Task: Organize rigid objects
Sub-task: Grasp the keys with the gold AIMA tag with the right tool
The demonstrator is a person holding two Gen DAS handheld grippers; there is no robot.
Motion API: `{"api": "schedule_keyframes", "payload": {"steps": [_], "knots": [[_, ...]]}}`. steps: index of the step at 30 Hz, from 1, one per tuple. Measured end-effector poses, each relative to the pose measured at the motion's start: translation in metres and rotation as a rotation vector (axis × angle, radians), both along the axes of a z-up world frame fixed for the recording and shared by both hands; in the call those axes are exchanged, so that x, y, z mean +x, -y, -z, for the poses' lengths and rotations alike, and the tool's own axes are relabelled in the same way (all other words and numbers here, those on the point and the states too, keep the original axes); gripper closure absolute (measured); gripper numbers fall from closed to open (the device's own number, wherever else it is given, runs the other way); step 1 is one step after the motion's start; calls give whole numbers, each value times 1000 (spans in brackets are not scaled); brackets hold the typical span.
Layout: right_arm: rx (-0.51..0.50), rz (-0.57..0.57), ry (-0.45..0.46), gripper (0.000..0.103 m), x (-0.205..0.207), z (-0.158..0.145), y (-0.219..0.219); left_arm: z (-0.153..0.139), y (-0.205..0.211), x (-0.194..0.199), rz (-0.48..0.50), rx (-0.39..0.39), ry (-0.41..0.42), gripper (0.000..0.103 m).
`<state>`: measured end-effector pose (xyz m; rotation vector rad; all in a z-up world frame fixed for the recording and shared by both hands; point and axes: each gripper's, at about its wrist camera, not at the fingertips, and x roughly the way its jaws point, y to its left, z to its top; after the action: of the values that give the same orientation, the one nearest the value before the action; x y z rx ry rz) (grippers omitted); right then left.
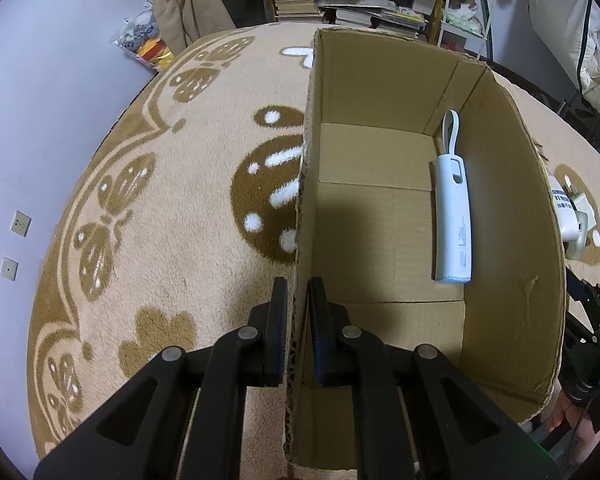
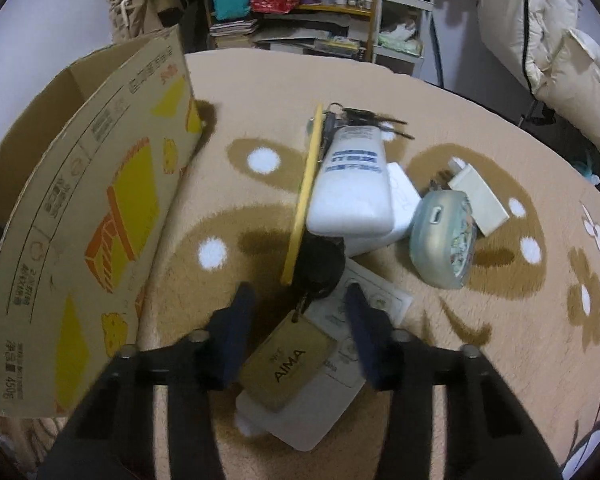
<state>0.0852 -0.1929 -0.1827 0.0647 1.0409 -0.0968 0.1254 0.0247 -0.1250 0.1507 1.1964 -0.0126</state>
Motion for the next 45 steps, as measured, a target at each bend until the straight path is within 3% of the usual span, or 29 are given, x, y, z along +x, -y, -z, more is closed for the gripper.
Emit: {"api": "schedule_keyframes", "payload": {"steps": [4, 6, 7, 10, 14, 18, 23, 29, 34, 45], "knots": [[-43, -17, -6, 55, 1, 2, -6, 0, 1, -1, 5, -1, 1, 92], [-63, -18, -6, 61, 1, 3, -8, 0, 1, -1, 4, -1, 0, 92], [-87, -19, -7, 72, 1, 4, -9, 0, 1, -1, 4, -2, 0, 92], [-119, -15, 1, 79, 1, 4, -8, 1, 2, -1, 3, 0, -4, 92], [-99, -30, 12, 100, -1, 1, -8, 1, 2, -1, 6, 2, -4, 92], [-41, -19, 17, 100, -2, 0, -2, 0, 2, -2, 2, 1, -4, 92], [143, 53, 44, 100, -7, -8, 24, -1, -2, -2, -1, -11, -7, 92], [277, 163, 70, 100, -14, -14, 53, -1, -4, -1, -4, -24, -8, 94], [328, 198, 104, 100, -16, -21, 64, -1, -4, 0, -1, -16, -7, 94], [336, 211, 131, 100, -26, -45, 67, 0, -3, 0, -2, -16, -8, 94]]}}
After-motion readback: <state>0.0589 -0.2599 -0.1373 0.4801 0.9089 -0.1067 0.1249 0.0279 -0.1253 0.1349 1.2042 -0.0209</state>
